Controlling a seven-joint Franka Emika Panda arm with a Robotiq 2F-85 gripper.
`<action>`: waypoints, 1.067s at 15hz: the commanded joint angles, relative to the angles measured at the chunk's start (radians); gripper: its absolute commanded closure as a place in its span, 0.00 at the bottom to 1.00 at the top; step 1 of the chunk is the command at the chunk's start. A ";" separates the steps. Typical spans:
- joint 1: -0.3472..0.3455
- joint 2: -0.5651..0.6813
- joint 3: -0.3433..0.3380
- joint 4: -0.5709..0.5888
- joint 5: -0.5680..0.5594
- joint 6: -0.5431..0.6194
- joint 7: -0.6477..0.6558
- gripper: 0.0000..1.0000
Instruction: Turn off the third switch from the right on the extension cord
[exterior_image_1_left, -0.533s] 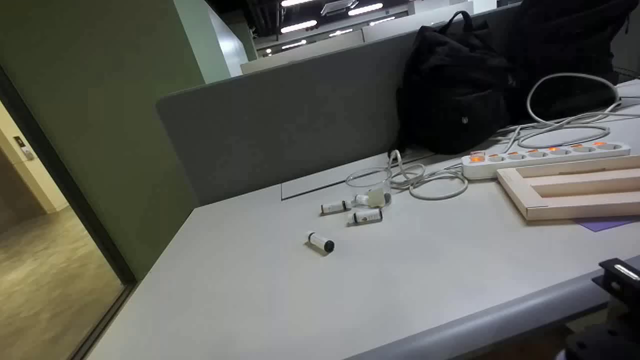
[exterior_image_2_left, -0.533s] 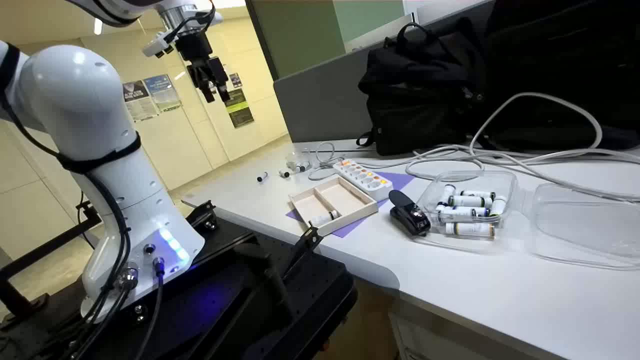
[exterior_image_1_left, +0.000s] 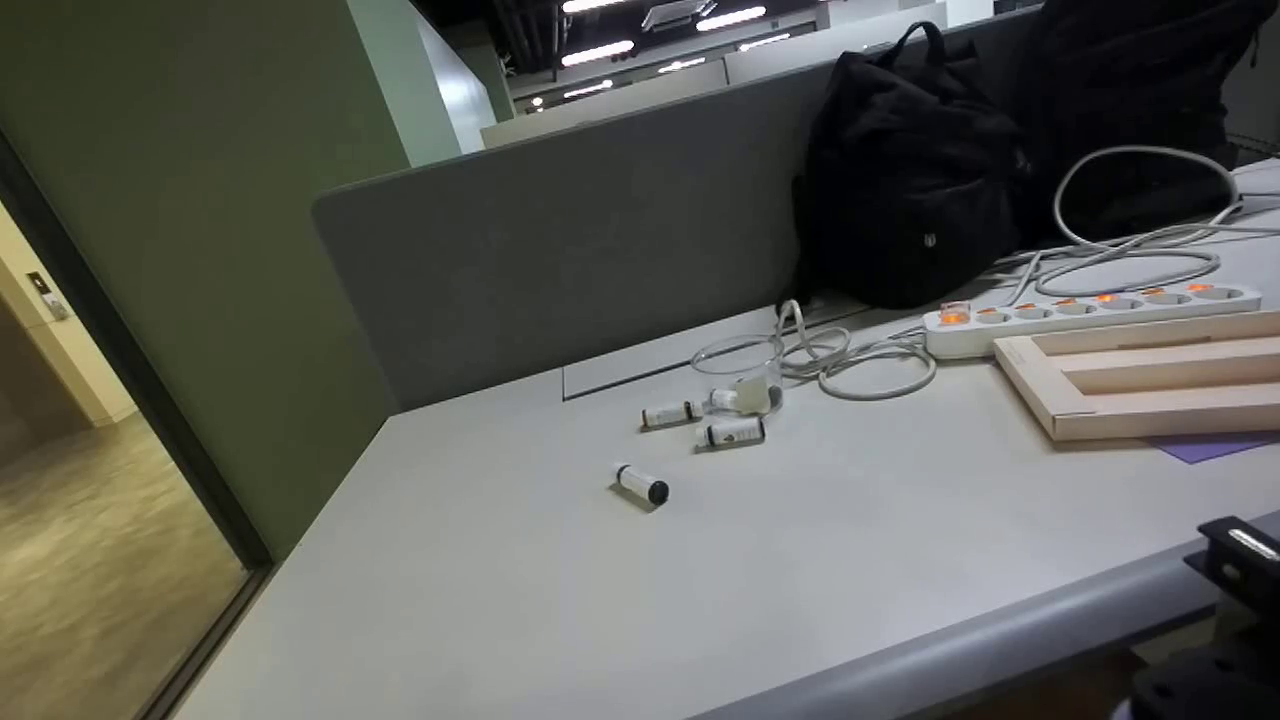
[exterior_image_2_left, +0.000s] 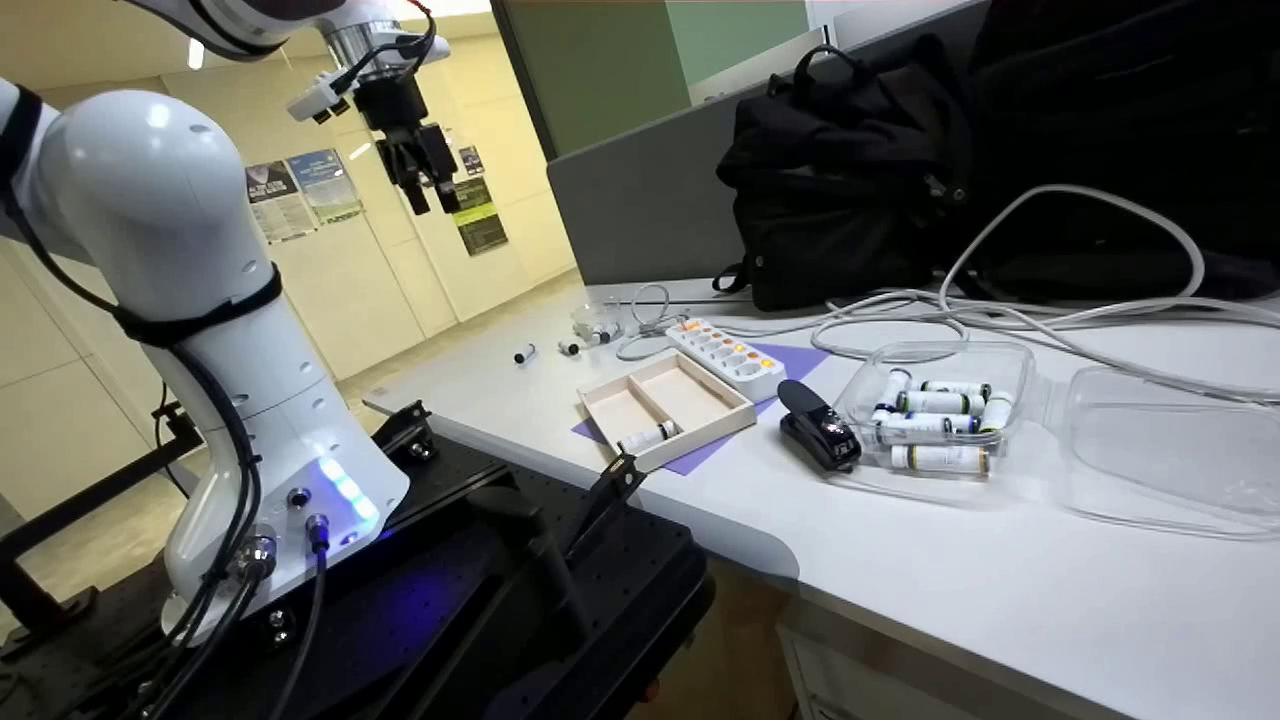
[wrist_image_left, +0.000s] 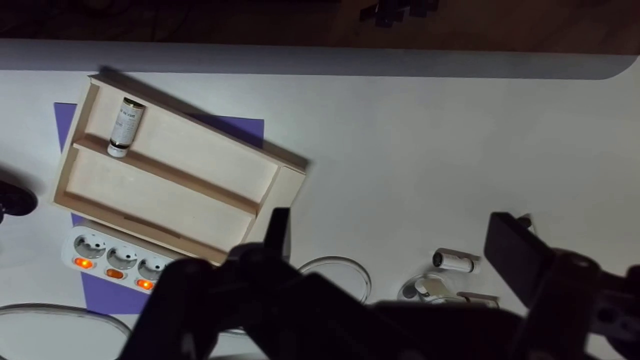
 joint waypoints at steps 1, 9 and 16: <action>0.000 0.000 -0.001 0.002 -0.001 -0.003 0.000 0.00; -0.087 0.138 -0.059 0.007 -0.005 0.211 -0.021 0.00; -0.289 0.580 -0.190 0.103 -0.098 0.663 -0.055 0.00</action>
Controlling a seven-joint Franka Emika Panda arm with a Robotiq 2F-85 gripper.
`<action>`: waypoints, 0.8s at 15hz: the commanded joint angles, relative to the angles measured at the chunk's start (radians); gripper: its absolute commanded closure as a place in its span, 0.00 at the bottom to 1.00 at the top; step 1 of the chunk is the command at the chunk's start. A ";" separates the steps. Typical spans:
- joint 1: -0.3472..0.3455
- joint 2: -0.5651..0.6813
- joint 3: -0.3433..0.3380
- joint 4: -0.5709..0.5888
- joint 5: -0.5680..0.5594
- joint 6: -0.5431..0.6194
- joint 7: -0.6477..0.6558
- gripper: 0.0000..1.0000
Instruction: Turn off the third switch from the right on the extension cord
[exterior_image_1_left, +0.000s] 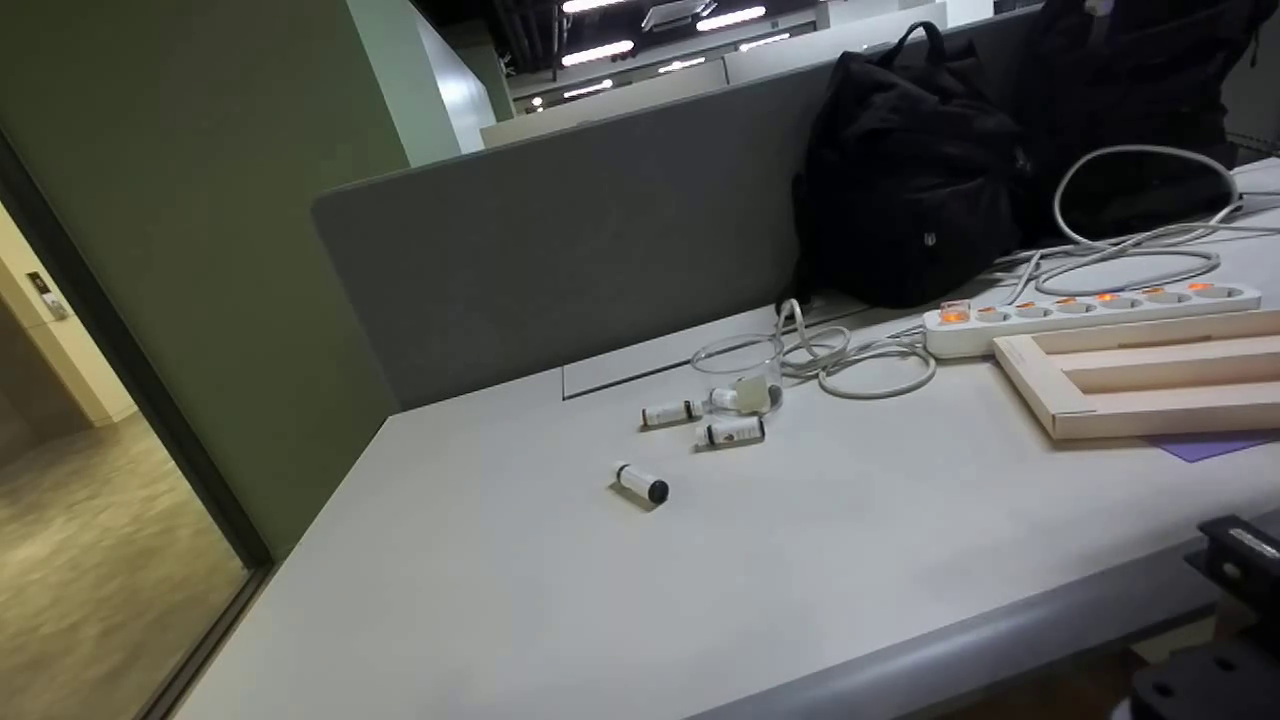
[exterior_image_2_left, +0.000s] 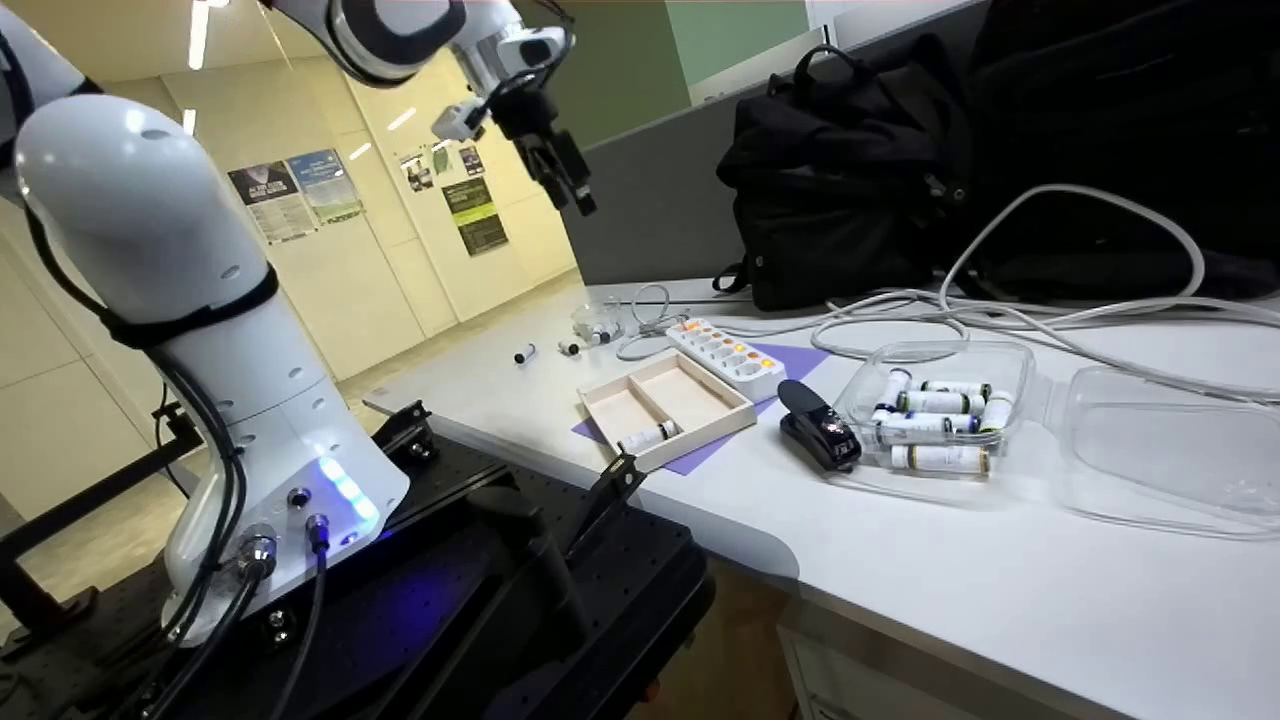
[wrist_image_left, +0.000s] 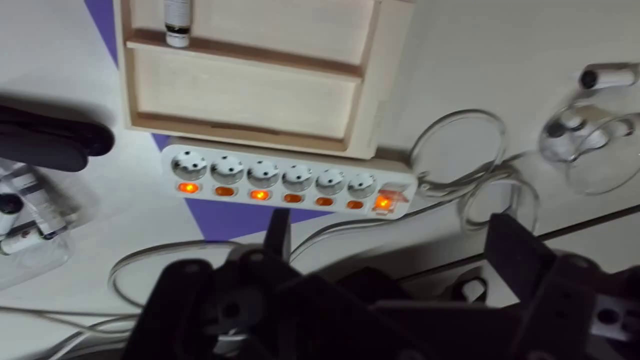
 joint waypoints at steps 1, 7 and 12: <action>-0.094 0.238 -0.053 0.078 -0.073 0.179 0.025 0.00; -0.124 0.346 -0.136 0.105 -0.065 0.187 -0.015 0.00; -0.089 0.402 -0.146 0.171 0.103 0.184 -0.111 0.00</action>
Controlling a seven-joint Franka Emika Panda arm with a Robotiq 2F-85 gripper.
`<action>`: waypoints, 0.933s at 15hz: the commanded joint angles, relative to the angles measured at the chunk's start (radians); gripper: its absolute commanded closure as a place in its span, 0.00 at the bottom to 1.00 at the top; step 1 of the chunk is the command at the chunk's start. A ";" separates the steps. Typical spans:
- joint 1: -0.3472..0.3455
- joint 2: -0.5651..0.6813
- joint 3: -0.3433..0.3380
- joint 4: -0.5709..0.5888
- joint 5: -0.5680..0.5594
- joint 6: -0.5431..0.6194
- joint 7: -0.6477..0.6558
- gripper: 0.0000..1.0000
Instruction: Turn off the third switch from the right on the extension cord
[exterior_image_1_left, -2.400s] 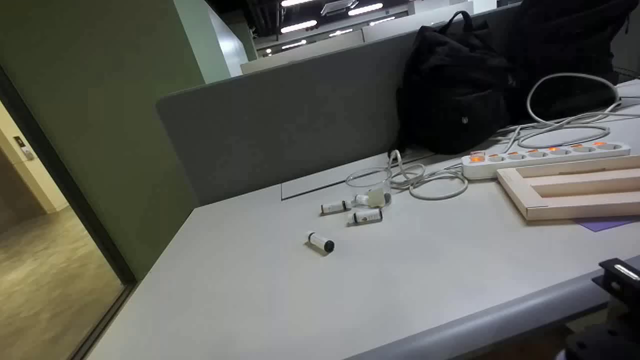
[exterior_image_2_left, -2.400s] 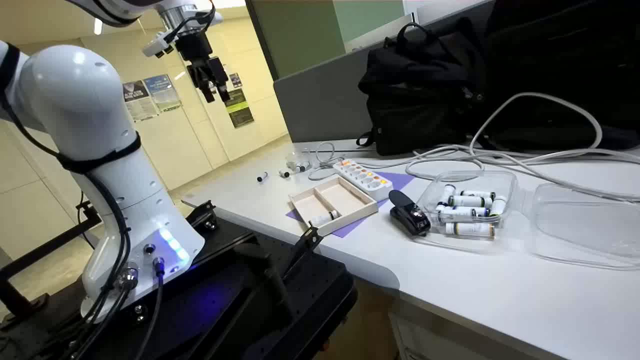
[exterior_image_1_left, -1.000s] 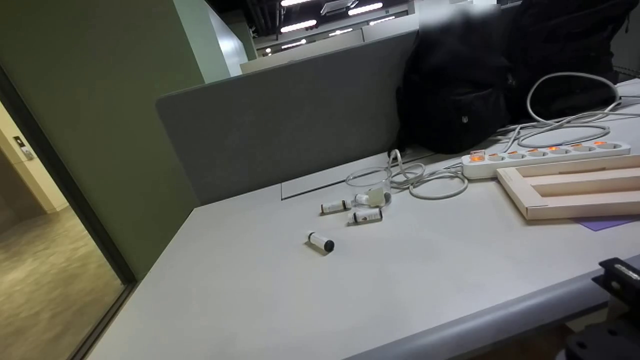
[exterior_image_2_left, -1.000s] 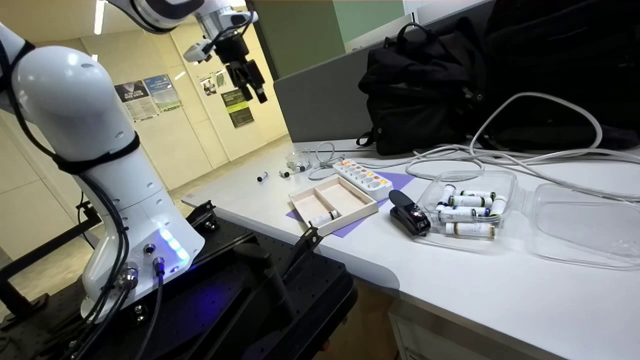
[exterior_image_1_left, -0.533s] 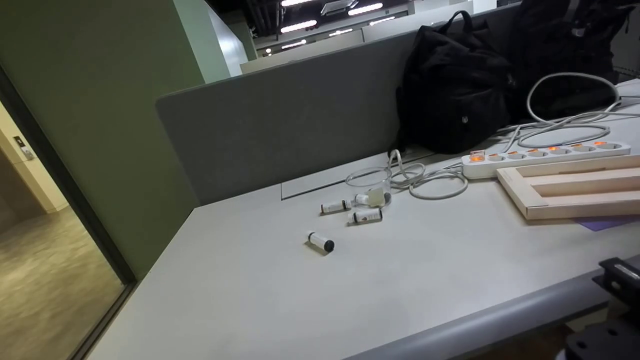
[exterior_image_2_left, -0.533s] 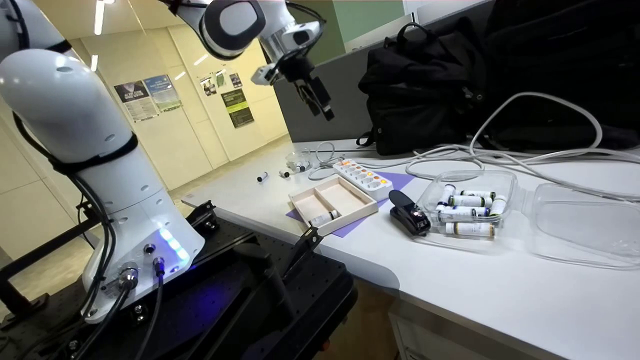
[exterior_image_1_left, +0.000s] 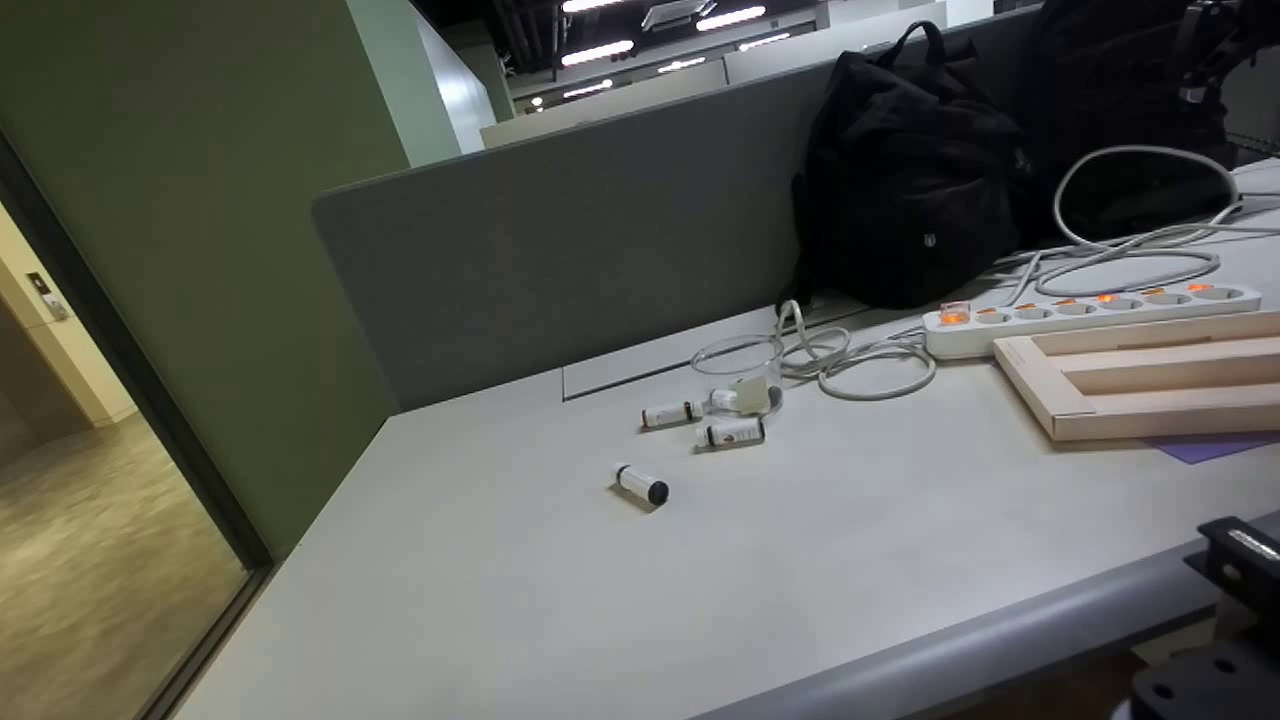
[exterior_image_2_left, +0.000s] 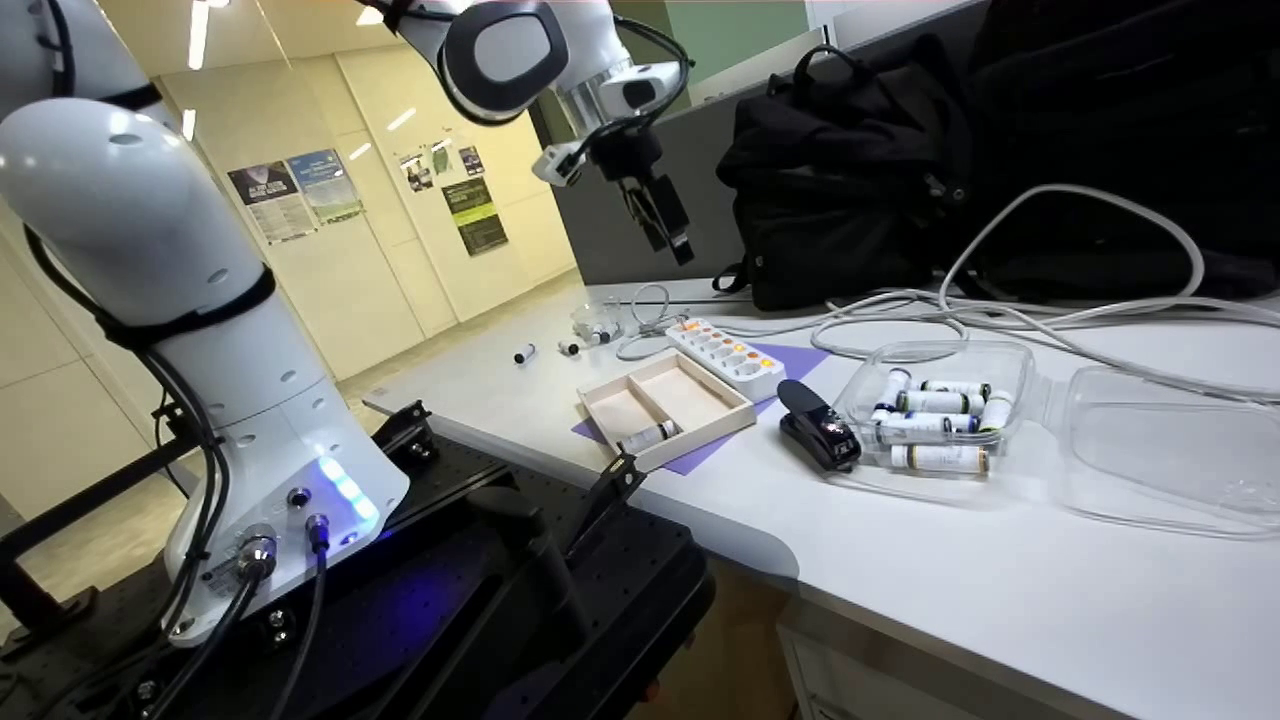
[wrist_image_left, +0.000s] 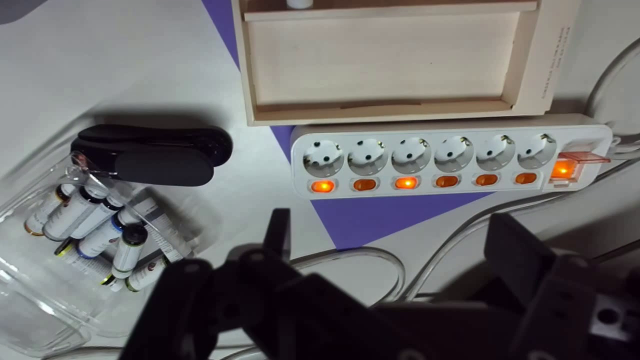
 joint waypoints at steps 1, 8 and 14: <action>0.038 0.058 -0.014 0.075 0.234 -0.006 -0.127 0.25; 0.033 0.322 0.026 0.310 0.494 0.008 -0.272 0.69; 0.150 0.499 -0.082 0.417 0.213 -0.094 -0.083 1.00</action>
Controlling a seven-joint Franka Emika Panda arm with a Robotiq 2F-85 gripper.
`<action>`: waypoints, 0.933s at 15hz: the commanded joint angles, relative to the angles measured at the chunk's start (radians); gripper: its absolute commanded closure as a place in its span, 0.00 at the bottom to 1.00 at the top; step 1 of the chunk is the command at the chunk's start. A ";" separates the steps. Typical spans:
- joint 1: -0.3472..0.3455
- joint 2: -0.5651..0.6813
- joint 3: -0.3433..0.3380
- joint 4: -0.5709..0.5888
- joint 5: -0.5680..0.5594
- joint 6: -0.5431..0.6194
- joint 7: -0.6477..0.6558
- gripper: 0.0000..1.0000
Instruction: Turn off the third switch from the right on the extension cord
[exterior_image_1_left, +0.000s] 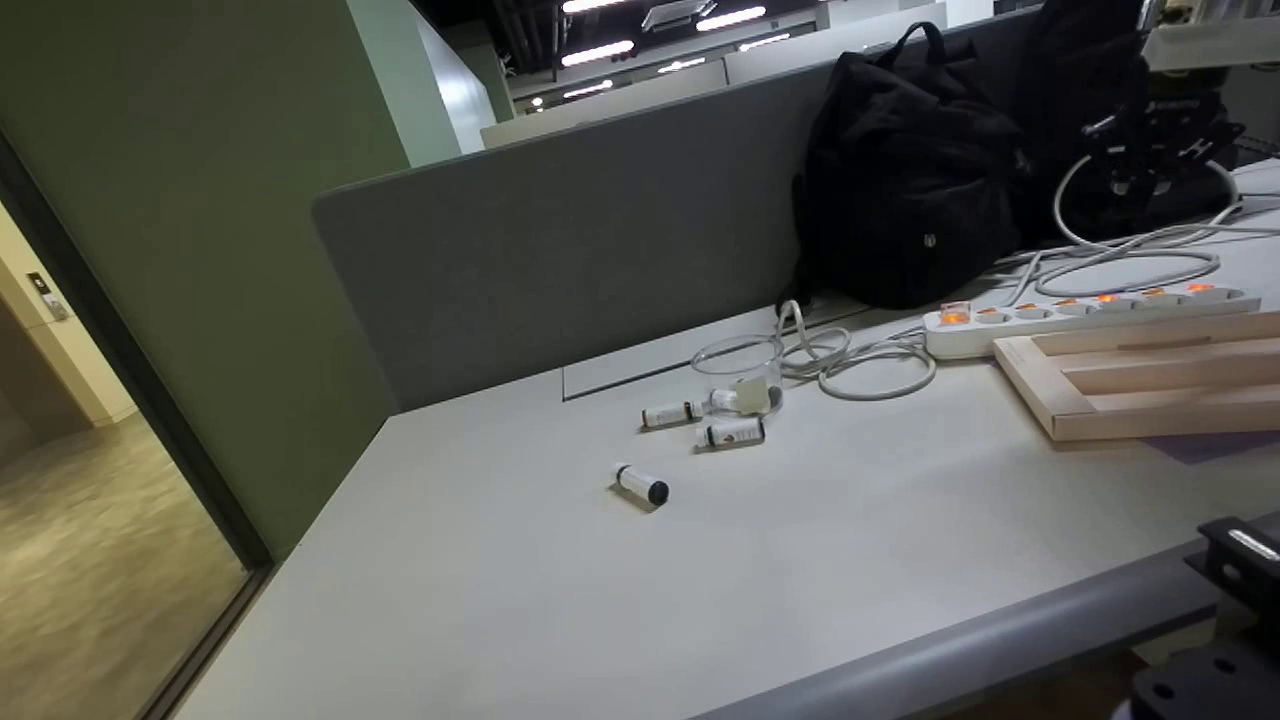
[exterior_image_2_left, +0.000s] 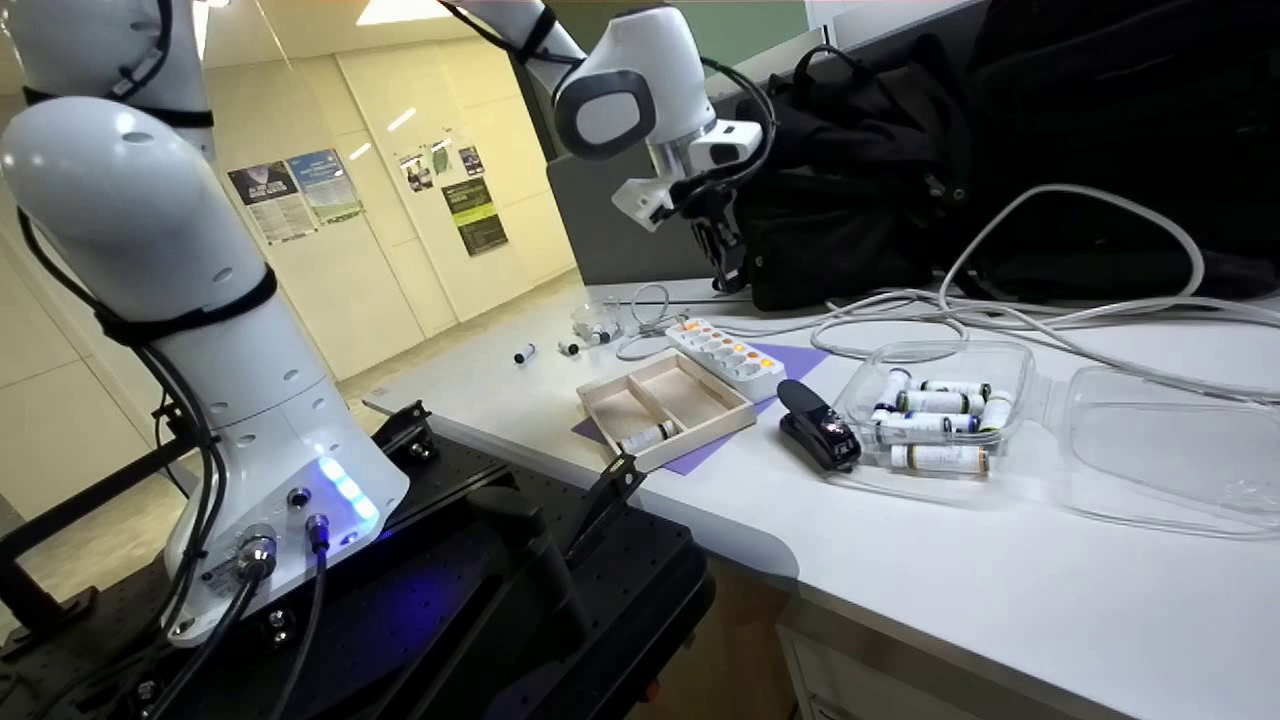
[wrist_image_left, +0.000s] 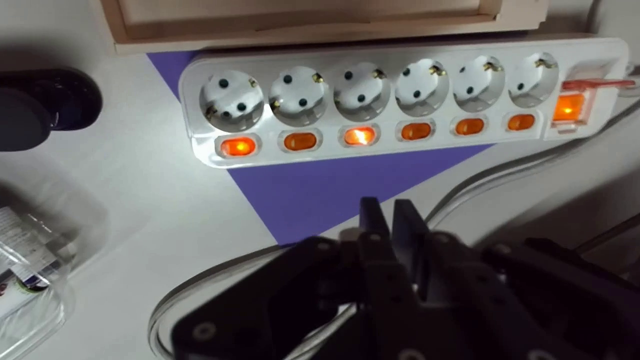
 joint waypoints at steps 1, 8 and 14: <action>-0.030 0.024 0.023 0.009 -0.124 -0.015 0.087 0.93; 0.033 0.081 -0.048 0.043 -0.212 -0.040 0.161 1.00; -0.024 0.158 0.043 0.090 -0.228 0.034 0.162 1.00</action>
